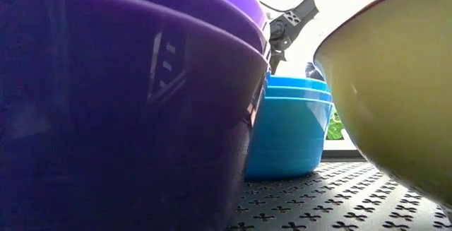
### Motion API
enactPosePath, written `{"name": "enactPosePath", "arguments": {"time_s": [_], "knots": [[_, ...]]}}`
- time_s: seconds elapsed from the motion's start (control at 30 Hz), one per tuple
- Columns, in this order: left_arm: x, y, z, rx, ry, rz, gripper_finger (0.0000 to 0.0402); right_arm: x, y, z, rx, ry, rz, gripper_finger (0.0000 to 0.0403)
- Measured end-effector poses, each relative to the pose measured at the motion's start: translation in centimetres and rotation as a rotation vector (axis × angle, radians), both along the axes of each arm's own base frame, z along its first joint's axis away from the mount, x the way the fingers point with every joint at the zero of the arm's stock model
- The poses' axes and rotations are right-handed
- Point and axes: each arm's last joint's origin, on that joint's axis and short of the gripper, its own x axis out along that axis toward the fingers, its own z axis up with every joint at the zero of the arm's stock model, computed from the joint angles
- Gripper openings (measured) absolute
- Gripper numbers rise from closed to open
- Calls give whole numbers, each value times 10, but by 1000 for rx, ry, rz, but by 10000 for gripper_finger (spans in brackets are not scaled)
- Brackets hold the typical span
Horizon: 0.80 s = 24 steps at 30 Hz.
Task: Pick & Place Mini bowls
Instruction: Stack the white patterned bowl on top of the white patterned bowls on the shelf
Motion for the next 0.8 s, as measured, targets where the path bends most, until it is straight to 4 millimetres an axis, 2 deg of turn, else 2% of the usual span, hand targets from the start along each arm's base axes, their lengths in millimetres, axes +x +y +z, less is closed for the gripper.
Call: {"name": "enactPosePath", "arguments": {"time_s": [0.3, 0.8], "knots": [[0, 0, 0, -1, 0, -1, 0, -1, 0, -1, -2, 13, 16, 17], [0, 0, 0, -3, 0, -1, 0, 0, 4, -1, 4, 24, 26, 10]]}}
